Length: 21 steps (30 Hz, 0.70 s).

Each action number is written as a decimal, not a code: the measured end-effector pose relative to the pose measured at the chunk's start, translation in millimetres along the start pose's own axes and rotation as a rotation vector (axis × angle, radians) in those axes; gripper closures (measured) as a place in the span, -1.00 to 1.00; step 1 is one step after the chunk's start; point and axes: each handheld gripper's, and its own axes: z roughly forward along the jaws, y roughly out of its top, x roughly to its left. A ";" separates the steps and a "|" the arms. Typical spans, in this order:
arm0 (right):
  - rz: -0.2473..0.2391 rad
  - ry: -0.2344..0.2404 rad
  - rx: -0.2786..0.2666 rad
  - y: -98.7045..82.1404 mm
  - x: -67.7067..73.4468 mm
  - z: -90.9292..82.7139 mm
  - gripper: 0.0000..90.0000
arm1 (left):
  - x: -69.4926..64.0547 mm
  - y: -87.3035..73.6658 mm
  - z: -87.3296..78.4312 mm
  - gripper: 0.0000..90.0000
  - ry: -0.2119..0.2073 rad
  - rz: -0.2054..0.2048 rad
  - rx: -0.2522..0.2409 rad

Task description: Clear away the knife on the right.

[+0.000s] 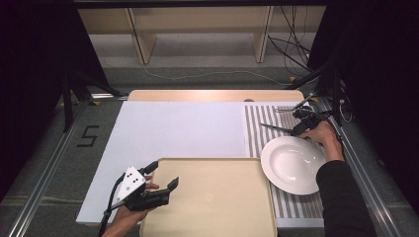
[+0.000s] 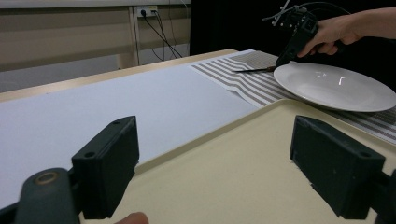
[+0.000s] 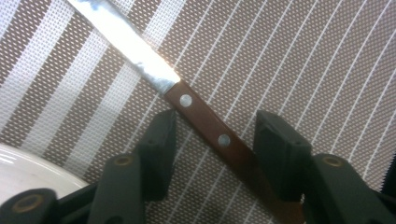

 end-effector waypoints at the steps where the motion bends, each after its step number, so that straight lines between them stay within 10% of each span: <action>1: 0.009 0.008 0.004 0.1 -0.2 -0.1 0.18 | 0.0 -0.1 0.1 -0.66 0.000 0.000 0.001; 21: 0.002 0.045 0.026 3.4 6.0 -1.1 0.69 | -0.6 0.3 0.0 -0.66 0.000 0.005 -0.003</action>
